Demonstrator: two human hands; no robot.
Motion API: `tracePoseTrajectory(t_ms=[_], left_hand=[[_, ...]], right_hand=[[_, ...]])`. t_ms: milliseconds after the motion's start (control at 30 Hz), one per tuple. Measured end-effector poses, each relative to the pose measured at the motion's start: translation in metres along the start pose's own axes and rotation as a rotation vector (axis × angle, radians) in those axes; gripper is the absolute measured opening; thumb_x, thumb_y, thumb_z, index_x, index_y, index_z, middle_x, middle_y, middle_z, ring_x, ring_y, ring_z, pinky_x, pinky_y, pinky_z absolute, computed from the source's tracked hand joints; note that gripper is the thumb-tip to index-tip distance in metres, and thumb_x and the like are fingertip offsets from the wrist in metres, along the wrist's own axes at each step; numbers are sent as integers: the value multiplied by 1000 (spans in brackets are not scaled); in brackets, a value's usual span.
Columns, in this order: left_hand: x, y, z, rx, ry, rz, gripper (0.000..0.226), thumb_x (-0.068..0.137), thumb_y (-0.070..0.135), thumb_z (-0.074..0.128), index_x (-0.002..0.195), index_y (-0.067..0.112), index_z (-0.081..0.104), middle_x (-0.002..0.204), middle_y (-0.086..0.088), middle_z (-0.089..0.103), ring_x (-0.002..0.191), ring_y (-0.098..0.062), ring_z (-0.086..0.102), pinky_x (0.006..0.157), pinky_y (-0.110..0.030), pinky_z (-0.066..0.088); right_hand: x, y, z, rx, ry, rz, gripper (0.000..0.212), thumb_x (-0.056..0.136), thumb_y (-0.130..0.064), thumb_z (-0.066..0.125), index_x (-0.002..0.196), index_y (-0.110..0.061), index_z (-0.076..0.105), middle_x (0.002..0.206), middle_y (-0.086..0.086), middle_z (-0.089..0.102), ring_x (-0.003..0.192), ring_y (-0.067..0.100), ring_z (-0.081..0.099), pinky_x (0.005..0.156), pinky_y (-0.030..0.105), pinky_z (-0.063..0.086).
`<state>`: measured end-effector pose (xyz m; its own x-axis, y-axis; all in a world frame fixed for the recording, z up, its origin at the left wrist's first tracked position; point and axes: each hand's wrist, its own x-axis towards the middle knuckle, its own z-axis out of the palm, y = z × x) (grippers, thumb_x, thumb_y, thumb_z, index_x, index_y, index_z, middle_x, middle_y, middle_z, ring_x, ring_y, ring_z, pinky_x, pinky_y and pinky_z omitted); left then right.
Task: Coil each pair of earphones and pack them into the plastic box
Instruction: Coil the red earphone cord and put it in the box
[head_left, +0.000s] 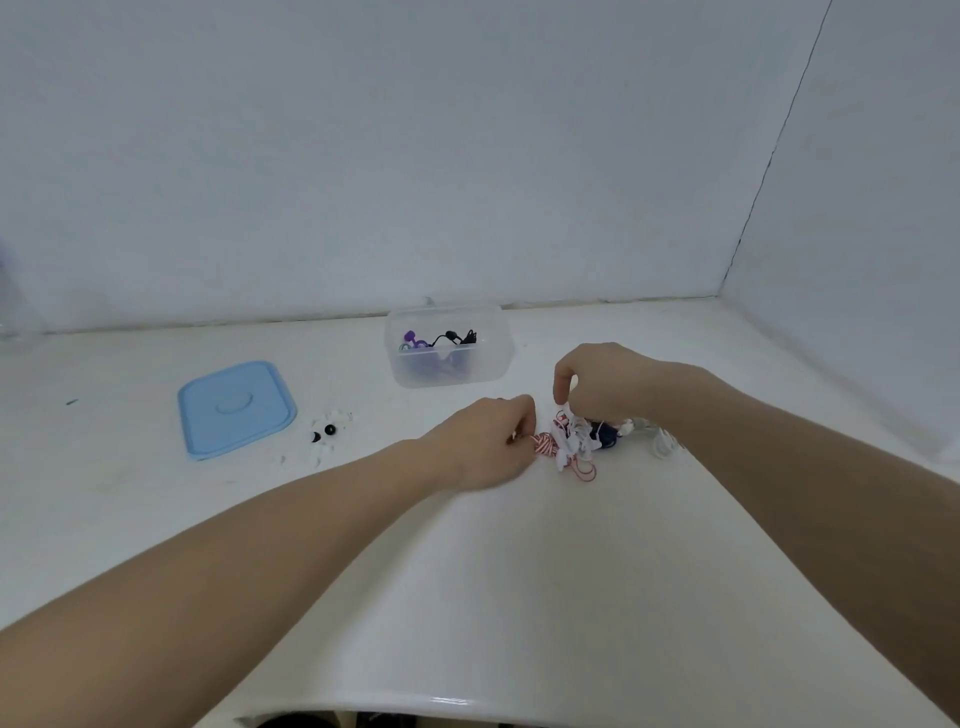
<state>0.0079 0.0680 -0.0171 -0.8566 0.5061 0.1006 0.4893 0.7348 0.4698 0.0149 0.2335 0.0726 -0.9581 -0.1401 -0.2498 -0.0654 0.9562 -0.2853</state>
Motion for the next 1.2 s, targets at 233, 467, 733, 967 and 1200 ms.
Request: tracePoseTrajectory(t_ms=[233,467,733,967,1200], left_hand=[[-9,5,-32,-316,118,-65,15,100,12,44,89,17,54,80,3,61,69,-10,49,60,-17,38],[-15,-2,-54,-519,130,-228,28,101,16,43,74,18,51,62,9,47,59,-12,39,60,-28,33],[-26,-23,-59,-615,109,-325,26,102,19,45,78,10,51,63,4,44,59,-14,37,57,-25,35],[-36,-39,-60,-713,120,-418,33,105,31,41,99,8,64,77,0,65,62,-14,48,60,-27,41],[-50,-58,-54,-917,-95,-501,39,104,30,44,117,2,67,109,-15,74,94,-24,71,93,-38,56]], right_hand=[[3,-12,-2,233,48,-31,37,92,1,36,103,-15,67,101,6,68,77,18,60,56,22,44],[5,-17,10,678,-71,-39,29,97,-4,43,109,-14,67,109,11,75,83,18,66,86,34,54],[4,-36,31,1073,-353,-91,25,96,-10,57,116,1,65,107,19,71,95,29,66,94,42,55],[13,-46,61,1204,-235,-45,19,86,9,66,104,2,61,94,20,72,78,29,69,56,22,56],[31,-47,73,1441,-214,0,13,88,8,62,100,6,67,94,20,72,77,25,71,68,24,60]])
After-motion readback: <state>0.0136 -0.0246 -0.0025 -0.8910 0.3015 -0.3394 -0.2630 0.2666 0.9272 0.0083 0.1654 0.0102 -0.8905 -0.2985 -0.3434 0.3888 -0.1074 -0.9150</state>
